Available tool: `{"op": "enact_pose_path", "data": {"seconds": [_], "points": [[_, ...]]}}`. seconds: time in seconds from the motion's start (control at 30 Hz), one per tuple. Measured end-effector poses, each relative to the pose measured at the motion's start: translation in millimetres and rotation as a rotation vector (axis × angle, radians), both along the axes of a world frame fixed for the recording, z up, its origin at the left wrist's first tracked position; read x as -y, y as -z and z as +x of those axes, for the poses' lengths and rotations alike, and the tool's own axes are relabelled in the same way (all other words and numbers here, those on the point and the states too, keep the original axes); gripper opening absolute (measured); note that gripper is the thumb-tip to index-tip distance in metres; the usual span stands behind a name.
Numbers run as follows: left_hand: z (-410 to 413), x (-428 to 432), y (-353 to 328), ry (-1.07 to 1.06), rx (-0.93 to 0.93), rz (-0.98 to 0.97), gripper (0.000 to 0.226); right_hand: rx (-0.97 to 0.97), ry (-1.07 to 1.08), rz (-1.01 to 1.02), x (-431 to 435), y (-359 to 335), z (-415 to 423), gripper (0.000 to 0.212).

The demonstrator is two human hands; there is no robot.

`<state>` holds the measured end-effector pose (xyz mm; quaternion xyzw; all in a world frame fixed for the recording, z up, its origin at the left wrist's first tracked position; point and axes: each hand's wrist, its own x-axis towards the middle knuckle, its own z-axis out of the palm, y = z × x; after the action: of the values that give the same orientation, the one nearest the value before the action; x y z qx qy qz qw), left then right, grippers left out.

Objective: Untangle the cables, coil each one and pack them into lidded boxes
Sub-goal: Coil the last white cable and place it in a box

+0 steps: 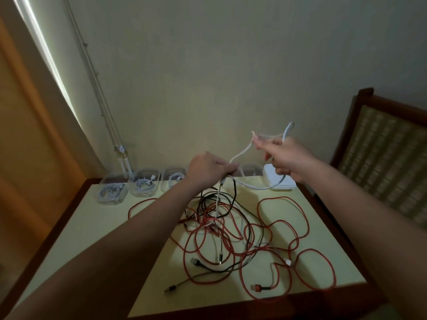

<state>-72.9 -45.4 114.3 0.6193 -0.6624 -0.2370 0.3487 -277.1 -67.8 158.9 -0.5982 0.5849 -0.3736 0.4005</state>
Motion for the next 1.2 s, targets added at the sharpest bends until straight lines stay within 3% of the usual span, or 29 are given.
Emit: {"op": "enact_pose_path", "data": {"seconds": [0.07,0.13,0.27,0.4,0.5,0.57,0.67,0.77,0.87,0.93,1.0,1.07,1.2], "points": [[4,4,-8,-0.061,0.01,-0.034,0.033,-0.161,-0.002,-0.009,-1,11,-3,0.072],[7,5,-12,-0.109,-0.006,-0.024,0.033,-0.301,-0.013,-0.076,-3,17,-7,0.063],[10,3,-13,-0.181,-0.489,0.081,0.03,-0.508,-0.203,-0.046,-12,18,-12,0.062],[11,-1,-9,-0.112,-0.597,0.211,0.031,-0.451,-0.228,-0.062,-16,28,-10,0.073],[8,-6,-14,-0.033,-0.655,0.237,0.033,-0.287,-0.154,-0.106,-13,28,-4,0.064],[6,-7,-21,0.01,-0.616,0.18,0.031,-0.189,-0.156,-0.095,-13,26,2,0.062],[1,-6,-32,0.014,-0.512,0.118,0.028,-0.196,-0.169,-0.099,-14,18,12,0.062],[-2,-9,-31,0.034,-0.253,0.113,0.039,-0.164,-0.128,-0.141,-11,-6,24,0.064],[-12,-23,-16,0.194,0.01,0.107,0.041,0.063,-0.135,-0.11,-7,-39,34,0.035],[-23,-34,0,0.279,0.127,0.114,0.048,0.197,-0.139,-0.056,-6,-58,39,0.032],[-32,-36,21,0.325,0.193,0.078,0.052,0.282,-0.152,-0.016,-8,-70,41,0.029],[-38,-34,33,0.296,0.236,0.051,0.034,0.322,-0.151,0.004,-10,-74,41,0.028],[-36,-30,36,0.239,0.231,0.089,0.033,0.252,-0.135,-0.012,-11,-63,28,0.024]]}}
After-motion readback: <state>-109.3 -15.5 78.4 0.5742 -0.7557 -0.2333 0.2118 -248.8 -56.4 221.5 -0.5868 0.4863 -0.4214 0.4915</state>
